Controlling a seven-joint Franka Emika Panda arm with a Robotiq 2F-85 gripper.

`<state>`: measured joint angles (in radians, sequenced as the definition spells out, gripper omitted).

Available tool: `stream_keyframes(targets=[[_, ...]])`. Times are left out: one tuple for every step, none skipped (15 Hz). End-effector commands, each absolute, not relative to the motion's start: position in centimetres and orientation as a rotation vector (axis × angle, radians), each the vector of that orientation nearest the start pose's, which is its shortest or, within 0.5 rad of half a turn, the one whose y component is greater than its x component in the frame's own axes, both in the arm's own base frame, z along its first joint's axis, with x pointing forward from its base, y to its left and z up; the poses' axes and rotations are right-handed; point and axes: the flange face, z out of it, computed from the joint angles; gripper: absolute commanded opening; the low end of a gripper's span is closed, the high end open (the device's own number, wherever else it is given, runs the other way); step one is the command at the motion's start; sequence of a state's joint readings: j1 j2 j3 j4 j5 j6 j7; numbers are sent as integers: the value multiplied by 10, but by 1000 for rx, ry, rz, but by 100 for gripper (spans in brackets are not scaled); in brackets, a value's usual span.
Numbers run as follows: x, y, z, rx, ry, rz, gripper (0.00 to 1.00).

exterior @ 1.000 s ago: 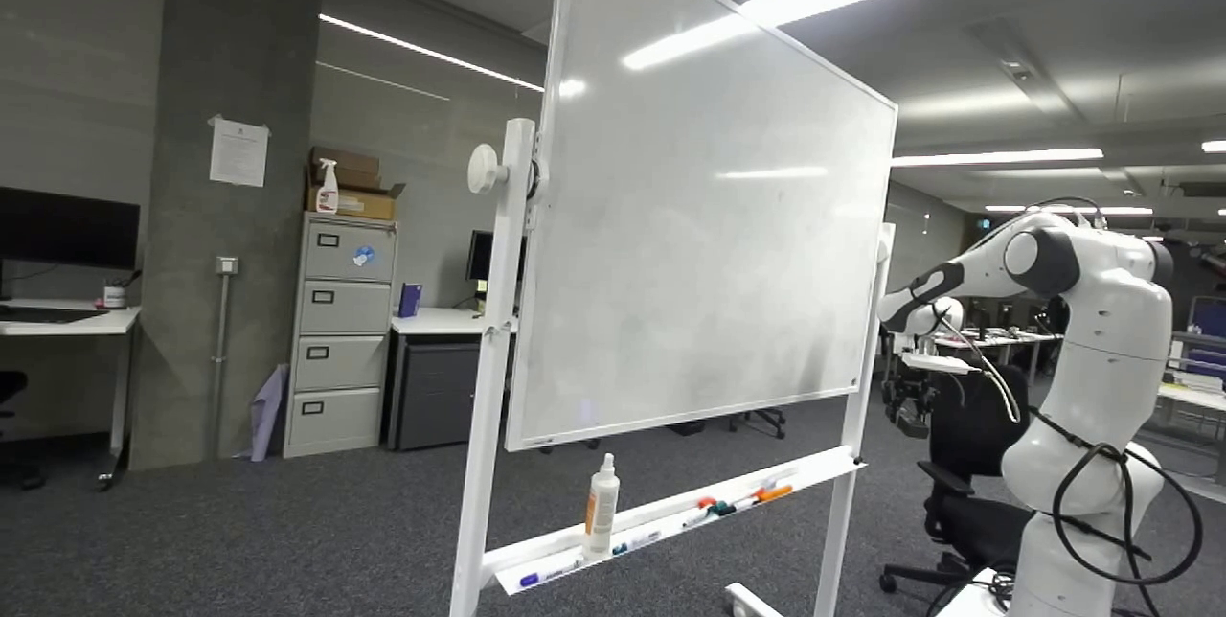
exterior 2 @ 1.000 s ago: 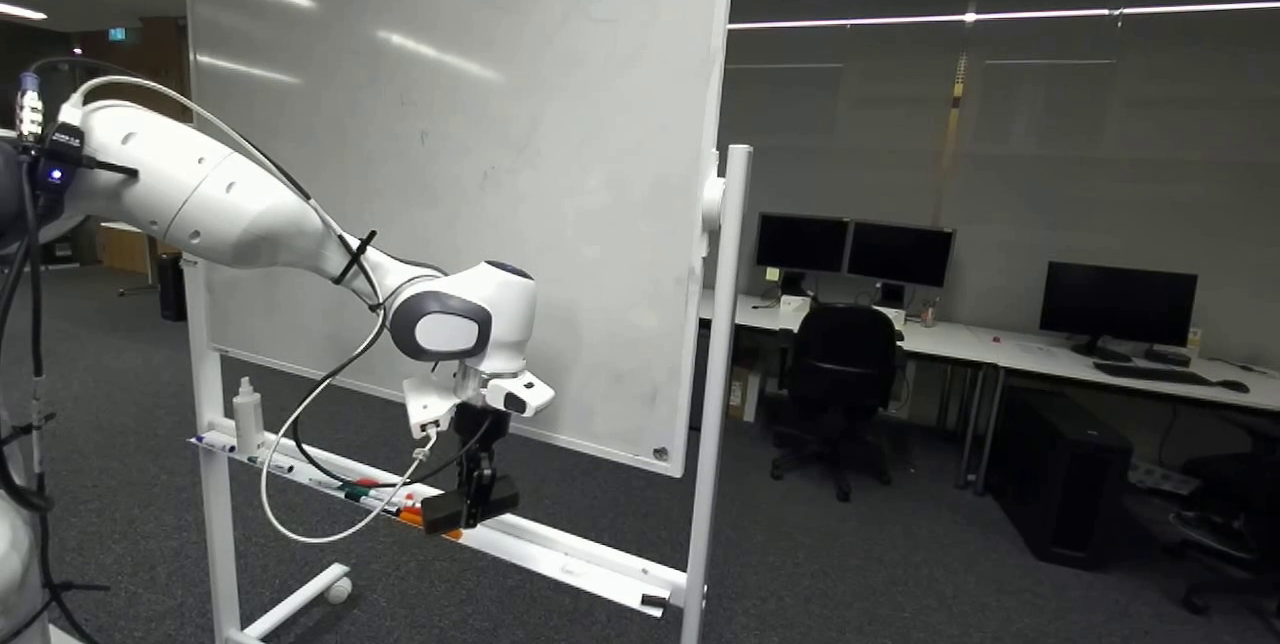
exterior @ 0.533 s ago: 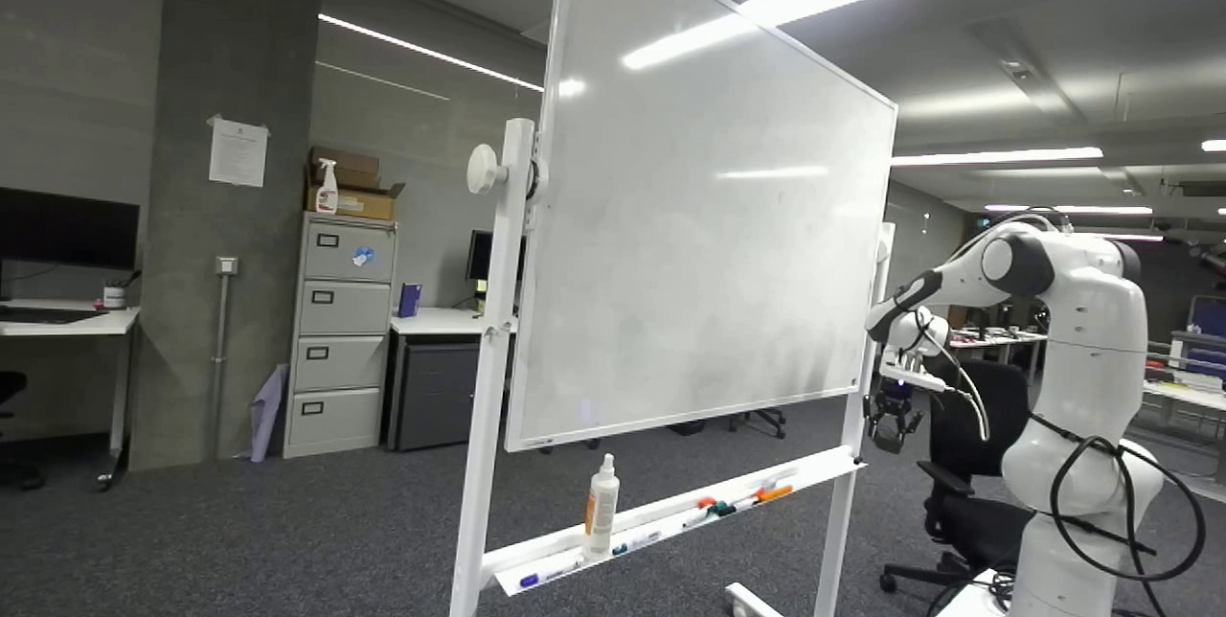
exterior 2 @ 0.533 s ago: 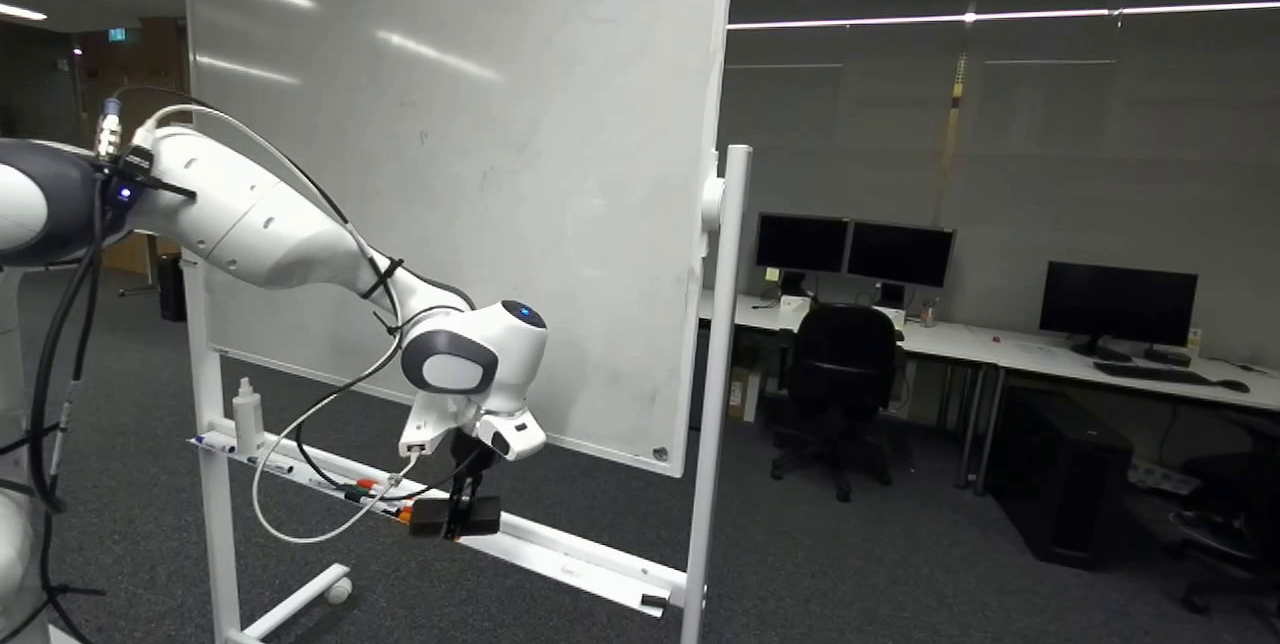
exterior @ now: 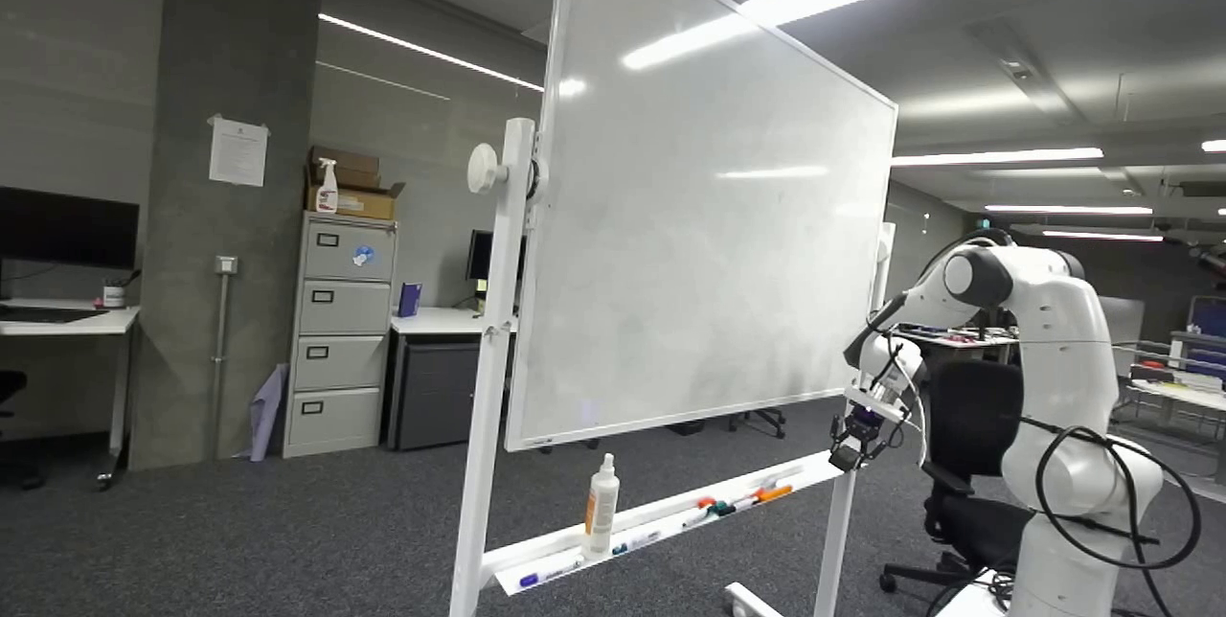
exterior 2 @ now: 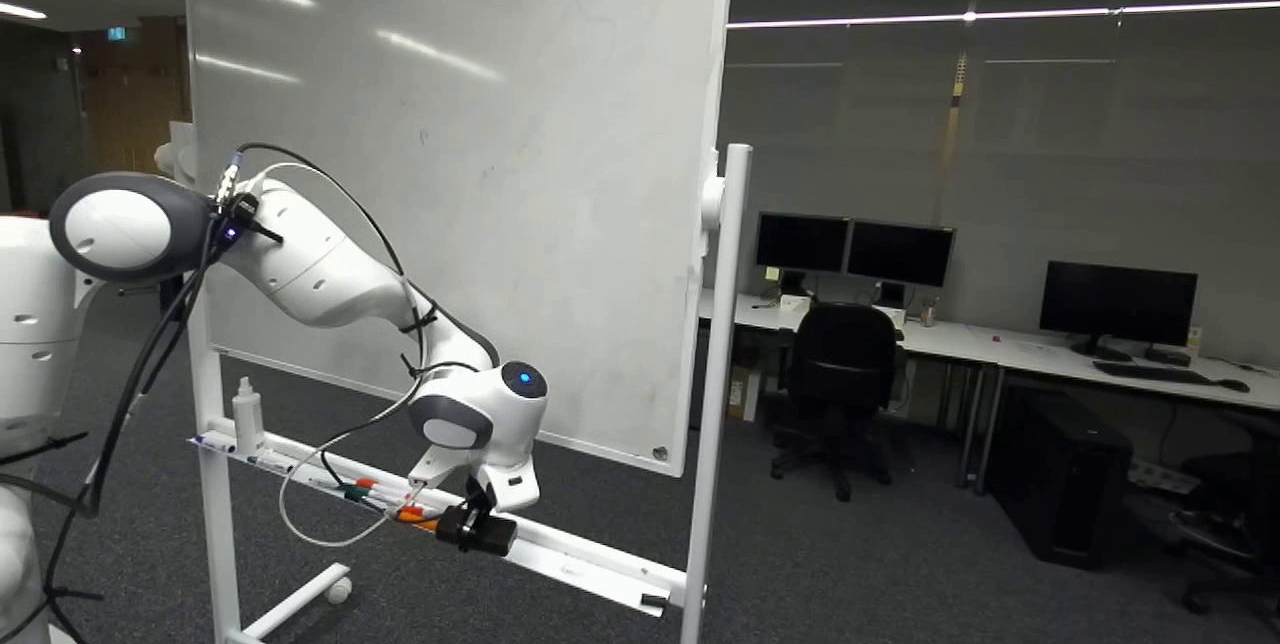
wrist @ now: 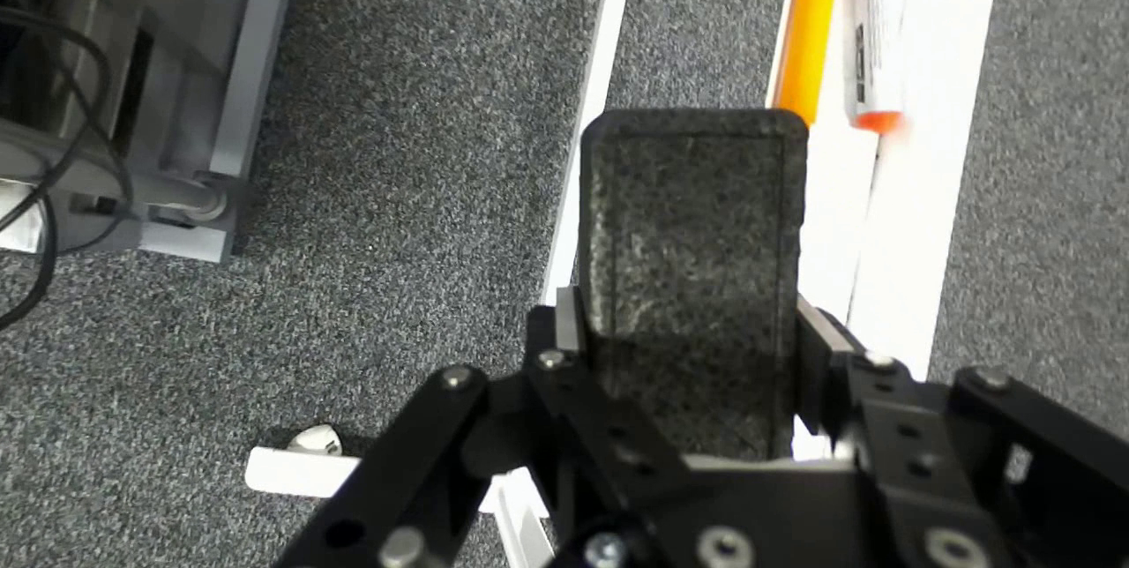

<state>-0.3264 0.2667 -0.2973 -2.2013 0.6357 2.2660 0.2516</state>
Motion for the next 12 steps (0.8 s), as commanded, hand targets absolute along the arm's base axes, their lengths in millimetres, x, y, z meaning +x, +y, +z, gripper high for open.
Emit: stream_keyframes(targets=[[458, -303, 237, -2100, 1782, 24, 34], [461, -301, 232, -2105, 1787, 7, 34], [463, -300, 228, -2110, 1795, -9, 34], [465, -299, 226, -2116, 1796, -21, 34], [467, -297, 225, -2119, 1794, -26, 34], [469, -296, 225, -2120, 1793, -30, 34], [473, -296, 226, -2116, 1791, -32, 34], [476, -296, 227, -2110, 1786, -28, 34], [480, -296, 229, -2107, 1782, -32, 34], [484, -296, 231, -2101, 1772, -37, 34], [488, -295, 232, -2099, 1770, -43, 34], [492, -295, 233, -2100, 1759, -57, 34]])
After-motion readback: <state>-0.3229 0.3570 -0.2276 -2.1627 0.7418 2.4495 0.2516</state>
